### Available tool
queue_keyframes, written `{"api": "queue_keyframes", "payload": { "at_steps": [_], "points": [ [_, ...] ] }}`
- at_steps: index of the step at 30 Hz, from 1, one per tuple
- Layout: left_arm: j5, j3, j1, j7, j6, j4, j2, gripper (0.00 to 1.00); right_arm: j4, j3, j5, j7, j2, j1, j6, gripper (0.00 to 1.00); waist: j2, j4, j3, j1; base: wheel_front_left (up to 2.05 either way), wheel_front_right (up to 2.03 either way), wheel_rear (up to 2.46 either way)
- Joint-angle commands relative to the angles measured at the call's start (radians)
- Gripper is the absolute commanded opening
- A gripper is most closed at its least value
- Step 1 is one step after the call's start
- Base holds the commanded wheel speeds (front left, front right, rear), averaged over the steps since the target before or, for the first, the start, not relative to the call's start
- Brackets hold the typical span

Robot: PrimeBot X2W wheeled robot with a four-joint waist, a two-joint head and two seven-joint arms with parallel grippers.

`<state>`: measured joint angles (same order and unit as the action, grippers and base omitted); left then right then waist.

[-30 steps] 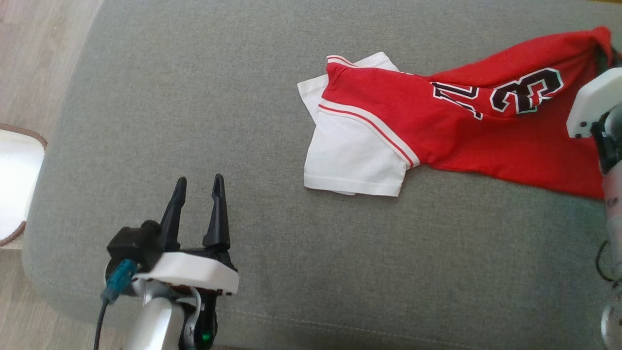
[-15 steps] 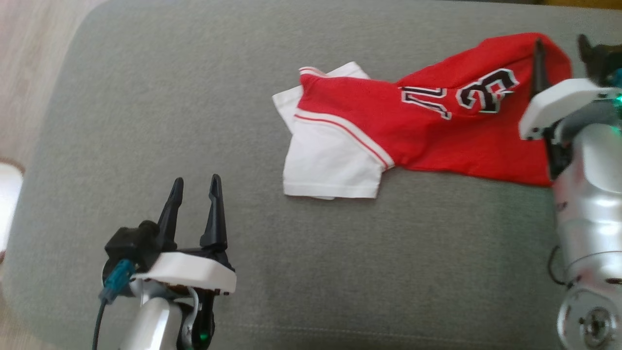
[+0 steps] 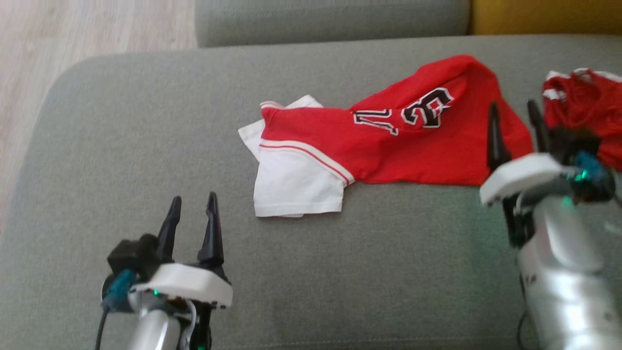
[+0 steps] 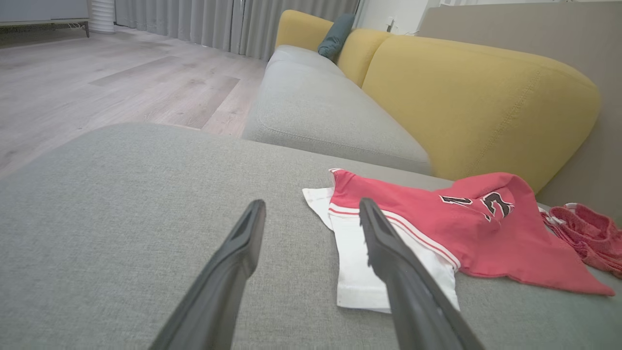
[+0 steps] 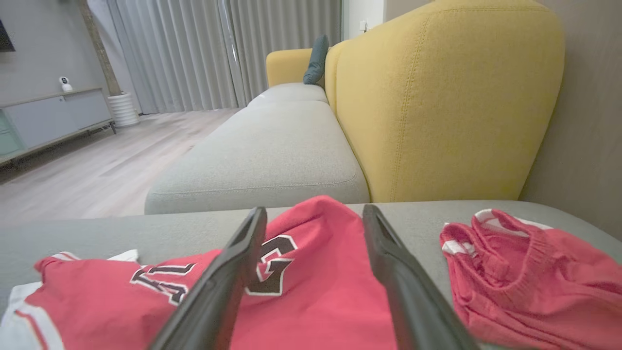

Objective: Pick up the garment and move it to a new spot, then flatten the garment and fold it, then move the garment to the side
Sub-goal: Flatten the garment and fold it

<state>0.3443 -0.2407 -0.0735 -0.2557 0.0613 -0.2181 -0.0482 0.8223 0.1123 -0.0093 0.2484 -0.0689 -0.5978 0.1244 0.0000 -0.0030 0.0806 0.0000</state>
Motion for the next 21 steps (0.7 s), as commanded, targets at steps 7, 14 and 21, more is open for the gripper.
{"api": "queue_keyframes", "payload": {
  "at_steps": [7,14,21],
  "points": [
    [0.011,0.04,0.038,-0.006,0.002,0.028,-0.002,1.0,-0.271,-0.086,0.112,0.013,0.019,0.222,0.006,1.0,0.0,-0.016,-0.06,0.0,0.0,0.0,0.0],
    [0.015,0.039,0.073,-0.006,0.014,0.038,-0.002,1.0,-0.423,-0.114,0.169,0.013,0.019,0.368,0.006,1.0,0.0,-0.016,-0.084,0.0,0.0,0.0,0.0],
    [0.019,0.037,0.083,-0.006,0.024,0.049,-0.002,1.0,-0.532,-0.165,0.195,0.004,0.019,0.474,0.006,1.0,0.0,-0.011,-0.094,0.0,0.0,0.0,0.0]
  ]
}}
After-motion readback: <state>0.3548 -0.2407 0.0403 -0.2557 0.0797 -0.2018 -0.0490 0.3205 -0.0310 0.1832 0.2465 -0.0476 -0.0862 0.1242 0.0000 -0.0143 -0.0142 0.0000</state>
